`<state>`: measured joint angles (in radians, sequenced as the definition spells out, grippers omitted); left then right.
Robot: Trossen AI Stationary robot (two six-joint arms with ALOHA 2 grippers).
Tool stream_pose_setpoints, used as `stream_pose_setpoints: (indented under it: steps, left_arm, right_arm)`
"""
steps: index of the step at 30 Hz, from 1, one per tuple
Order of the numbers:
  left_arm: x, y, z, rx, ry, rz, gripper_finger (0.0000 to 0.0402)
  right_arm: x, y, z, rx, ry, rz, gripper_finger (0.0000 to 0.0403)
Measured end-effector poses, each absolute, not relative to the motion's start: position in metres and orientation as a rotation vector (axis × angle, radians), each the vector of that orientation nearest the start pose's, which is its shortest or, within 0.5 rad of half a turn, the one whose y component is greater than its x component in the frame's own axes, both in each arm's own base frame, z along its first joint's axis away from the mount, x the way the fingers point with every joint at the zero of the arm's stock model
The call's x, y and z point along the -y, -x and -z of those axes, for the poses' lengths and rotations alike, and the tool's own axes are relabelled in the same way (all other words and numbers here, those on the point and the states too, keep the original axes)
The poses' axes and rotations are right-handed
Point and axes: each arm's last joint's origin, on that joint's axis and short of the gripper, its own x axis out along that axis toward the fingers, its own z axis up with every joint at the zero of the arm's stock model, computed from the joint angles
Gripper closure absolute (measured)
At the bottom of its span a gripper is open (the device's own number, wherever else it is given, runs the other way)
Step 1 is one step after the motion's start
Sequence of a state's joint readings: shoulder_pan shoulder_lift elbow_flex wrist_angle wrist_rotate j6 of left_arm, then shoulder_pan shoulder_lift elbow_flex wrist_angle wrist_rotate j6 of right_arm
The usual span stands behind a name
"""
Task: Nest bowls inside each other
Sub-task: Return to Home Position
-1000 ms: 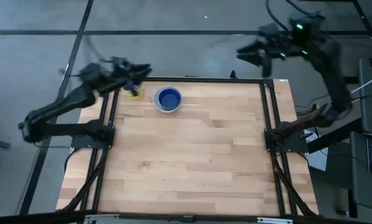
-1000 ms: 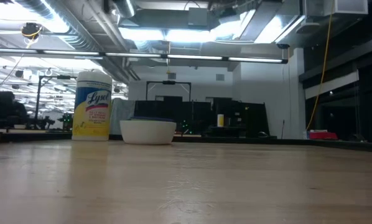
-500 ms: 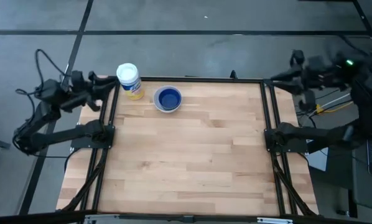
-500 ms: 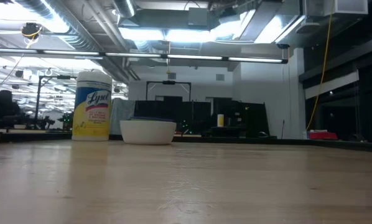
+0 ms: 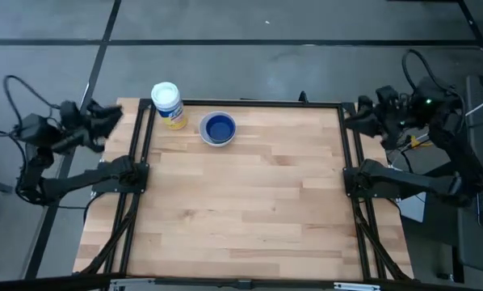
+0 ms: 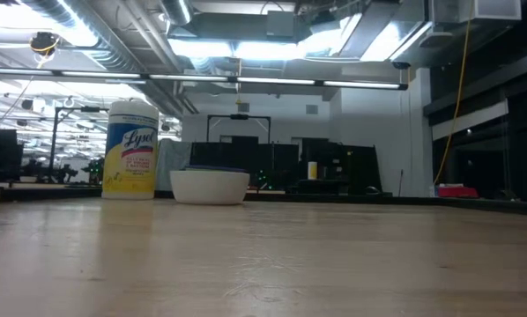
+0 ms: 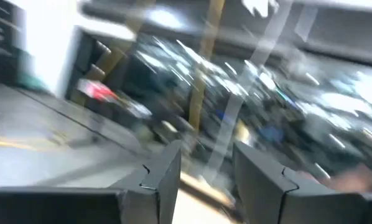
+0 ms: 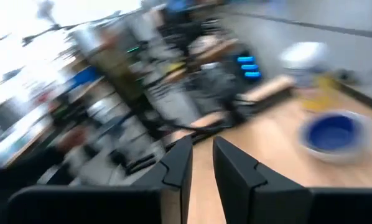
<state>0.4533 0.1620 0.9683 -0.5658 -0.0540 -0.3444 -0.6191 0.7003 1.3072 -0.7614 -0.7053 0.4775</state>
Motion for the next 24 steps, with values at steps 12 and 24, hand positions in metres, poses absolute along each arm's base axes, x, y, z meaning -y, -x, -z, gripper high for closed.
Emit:
stream_pose_setpoints:
  steps: [12,24]
  left_arm:
    - [0.025,0.052,-0.371,0.064,0.218,-0.416,0.0260]
    - [0.047,0.120,-0.353,0.012,0.140,-0.566,0.0257]
  right_arm:
    - [-0.053,0.050,-0.424,0.034,-0.099,0.033,0.0335]
    - [-0.081,0.114,-0.355,0.000,-0.011,0.167,0.0318]
